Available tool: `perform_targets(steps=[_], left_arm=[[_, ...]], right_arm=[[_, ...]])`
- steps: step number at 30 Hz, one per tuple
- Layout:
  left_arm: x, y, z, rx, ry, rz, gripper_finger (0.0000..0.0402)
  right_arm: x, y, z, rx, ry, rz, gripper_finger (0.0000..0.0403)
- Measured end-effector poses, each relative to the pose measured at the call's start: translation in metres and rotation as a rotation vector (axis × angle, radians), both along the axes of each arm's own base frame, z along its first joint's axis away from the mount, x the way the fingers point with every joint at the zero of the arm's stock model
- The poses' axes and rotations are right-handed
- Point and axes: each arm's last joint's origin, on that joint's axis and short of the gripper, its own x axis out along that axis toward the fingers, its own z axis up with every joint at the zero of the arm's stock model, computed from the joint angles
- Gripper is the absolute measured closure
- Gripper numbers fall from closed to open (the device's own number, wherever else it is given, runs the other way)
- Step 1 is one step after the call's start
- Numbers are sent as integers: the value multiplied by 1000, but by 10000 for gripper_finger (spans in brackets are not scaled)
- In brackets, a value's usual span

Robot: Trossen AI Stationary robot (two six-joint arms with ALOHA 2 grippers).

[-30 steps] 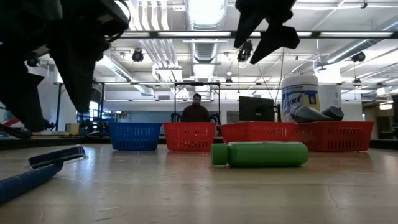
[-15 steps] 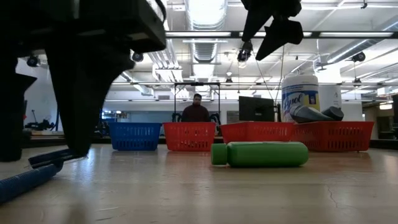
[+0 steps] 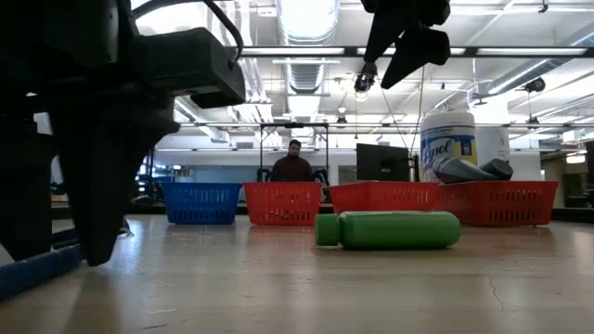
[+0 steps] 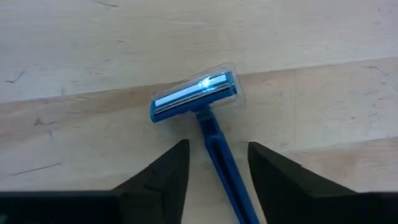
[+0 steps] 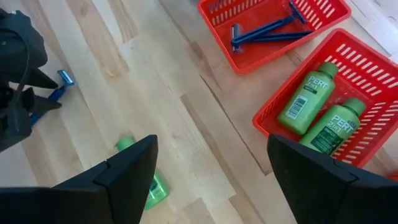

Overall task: Pick & Place Travel size toiletries
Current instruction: Put the razor into the left red bin

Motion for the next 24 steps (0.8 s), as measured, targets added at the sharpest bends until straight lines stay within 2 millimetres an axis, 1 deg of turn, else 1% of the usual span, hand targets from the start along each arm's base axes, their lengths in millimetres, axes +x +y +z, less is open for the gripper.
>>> perform_targets(steps=[5, 13, 16, 19, 22, 24], left_arm=[[-3, 2, -5, 3, 10, -8, 279], [-1, 9, -5, 17, 27, -98, 374], [-1, 15, 2, 58, 2, -101, 379], [-4, 27, 15, 127, -11, -98, 379], [-5, 44, 45, 166, -88, -106, 379], [-7, 60, 60, 215, -137, -103, 379]], right_arm=[[0, -1, 0, -16, 1, -2, 124], [0, -1, 0, -39, 4, 21, 145], [-1, -1, 2, -42, -2, 23, 154], [-6, 0, 7, -39, -19, 28, 163], [-14, 3, 18, -40, -61, 27, 168], [-21, 5, 27, -51, -98, 21, 169]])
